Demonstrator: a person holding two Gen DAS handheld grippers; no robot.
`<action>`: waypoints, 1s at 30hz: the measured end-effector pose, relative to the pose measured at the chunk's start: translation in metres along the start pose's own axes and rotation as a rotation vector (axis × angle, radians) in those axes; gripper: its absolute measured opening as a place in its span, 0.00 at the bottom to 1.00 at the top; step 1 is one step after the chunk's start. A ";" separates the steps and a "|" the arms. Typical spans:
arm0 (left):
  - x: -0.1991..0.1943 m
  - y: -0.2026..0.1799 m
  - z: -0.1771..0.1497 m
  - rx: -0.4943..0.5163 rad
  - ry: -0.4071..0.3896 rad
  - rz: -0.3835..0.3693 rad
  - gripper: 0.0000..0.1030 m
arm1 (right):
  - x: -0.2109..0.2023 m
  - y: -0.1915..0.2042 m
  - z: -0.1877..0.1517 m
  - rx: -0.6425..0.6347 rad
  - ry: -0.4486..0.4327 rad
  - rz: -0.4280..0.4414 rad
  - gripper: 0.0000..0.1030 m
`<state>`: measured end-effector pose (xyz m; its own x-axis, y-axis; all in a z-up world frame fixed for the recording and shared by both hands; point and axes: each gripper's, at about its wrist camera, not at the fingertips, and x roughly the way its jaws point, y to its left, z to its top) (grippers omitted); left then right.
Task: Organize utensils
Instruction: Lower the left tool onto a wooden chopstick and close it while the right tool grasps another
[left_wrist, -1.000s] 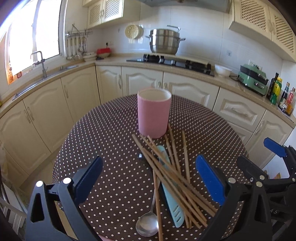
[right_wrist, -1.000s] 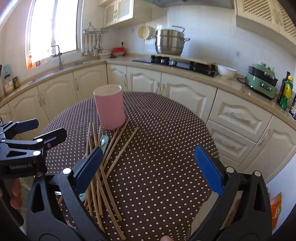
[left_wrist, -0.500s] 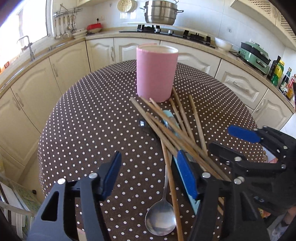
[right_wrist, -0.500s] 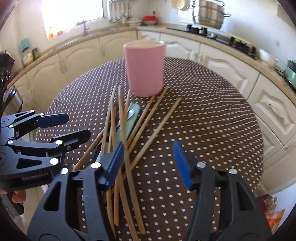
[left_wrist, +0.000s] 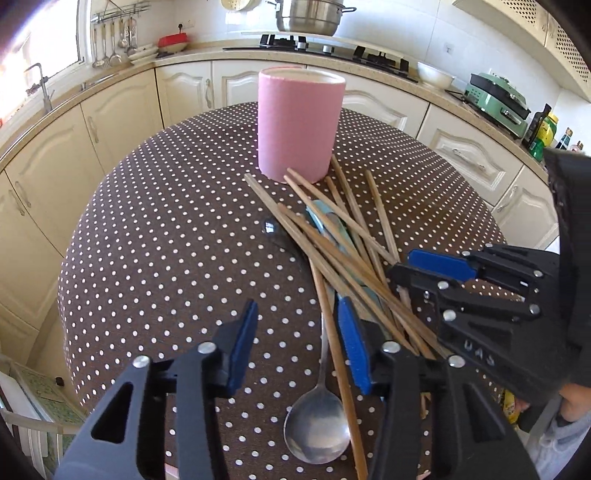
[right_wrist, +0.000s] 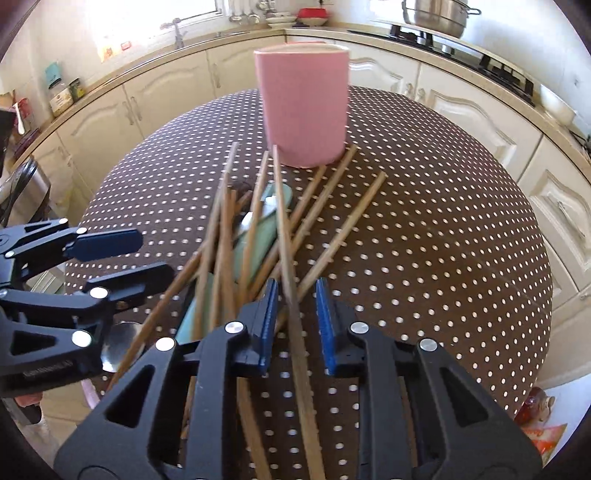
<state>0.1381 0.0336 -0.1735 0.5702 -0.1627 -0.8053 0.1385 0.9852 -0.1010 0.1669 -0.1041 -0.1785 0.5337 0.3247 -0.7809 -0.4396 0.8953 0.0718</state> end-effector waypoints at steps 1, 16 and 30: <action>0.001 -0.001 0.000 0.004 0.004 -0.006 0.40 | 0.000 -0.002 0.000 0.004 -0.001 0.001 0.21; 0.030 -0.005 0.015 -0.007 0.077 -0.047 0.17 | 0.012 -0.010 0.011 -0.007 0.031 0.017 0.22; 0.026 0.009 0.017 -0.130 0.062 -0.096 0.05 | 0.039 -0.021 0.060 -0.033 0.110 0.102 0.21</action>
<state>0.1678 0.0375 -0.1853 0.5075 -0.2570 -0.8224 0.0820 0.9646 -0.2508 0.2406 -0.0924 -0.1729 0.4034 0.3765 -0.8340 -0.5123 0.8481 0.1351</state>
